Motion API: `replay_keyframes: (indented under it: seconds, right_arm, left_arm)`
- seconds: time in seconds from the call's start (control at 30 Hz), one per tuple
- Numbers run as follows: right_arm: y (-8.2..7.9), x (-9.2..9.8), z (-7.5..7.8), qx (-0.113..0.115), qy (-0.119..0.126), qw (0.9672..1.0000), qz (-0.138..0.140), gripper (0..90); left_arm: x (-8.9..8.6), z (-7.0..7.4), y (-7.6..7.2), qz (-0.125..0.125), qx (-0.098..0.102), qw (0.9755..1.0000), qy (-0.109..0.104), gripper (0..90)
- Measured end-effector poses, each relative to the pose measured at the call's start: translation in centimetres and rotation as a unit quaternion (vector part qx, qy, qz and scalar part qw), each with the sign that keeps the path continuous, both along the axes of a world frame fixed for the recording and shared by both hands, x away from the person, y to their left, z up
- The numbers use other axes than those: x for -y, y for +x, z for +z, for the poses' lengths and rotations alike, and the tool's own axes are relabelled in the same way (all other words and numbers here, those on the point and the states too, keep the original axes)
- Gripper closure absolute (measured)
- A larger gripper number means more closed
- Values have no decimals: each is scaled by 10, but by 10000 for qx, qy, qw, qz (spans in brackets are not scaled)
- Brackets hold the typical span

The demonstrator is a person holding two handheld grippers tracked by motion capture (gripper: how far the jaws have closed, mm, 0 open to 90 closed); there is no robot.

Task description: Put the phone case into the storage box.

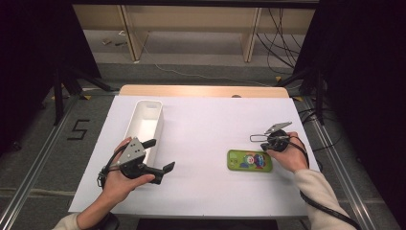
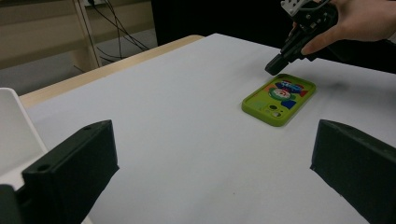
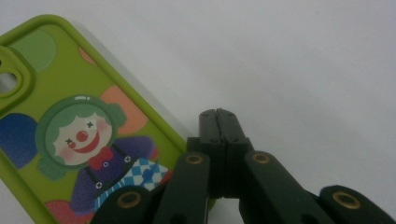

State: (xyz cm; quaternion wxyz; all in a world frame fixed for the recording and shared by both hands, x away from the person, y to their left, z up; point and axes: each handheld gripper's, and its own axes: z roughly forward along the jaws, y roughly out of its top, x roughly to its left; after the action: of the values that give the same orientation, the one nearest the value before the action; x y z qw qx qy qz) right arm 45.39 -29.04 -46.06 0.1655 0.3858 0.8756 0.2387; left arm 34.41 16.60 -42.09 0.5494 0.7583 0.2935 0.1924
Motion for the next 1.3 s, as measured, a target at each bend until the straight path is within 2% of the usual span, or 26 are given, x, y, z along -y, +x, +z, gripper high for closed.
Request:
replay_keyframes:
  seconds: [0.3, 0.4, 0.5, 0.7, 1.3]
  right_arm:
    - [-1, 0, 1, -150, -21, 9999, 4, 900]
    - [-1, 1, 1, -174, -53, 9998, 91, 900]
    - [-4, 0, 3, -297, -93, 9995, 52, 900]
    - [-8, 0, 1, -503, -196, 9984, 155, 900]
    - [-19, -3, 1, -635, -381, 9967, 322, 900]
  left_arm:
    - [0, 0, 0, 2, 7, 10000, 2, 0]
    - [0, 0, 0, 6, 4, 10000, 8, 0]
    - [0, 0, 0, 8, 6, 10000, 9, 0]
    - [0, 0, 0, 5, 10, 10000, 4, 0]
    - [0, 0, 0, -1, 14, 10000, 9, 0]
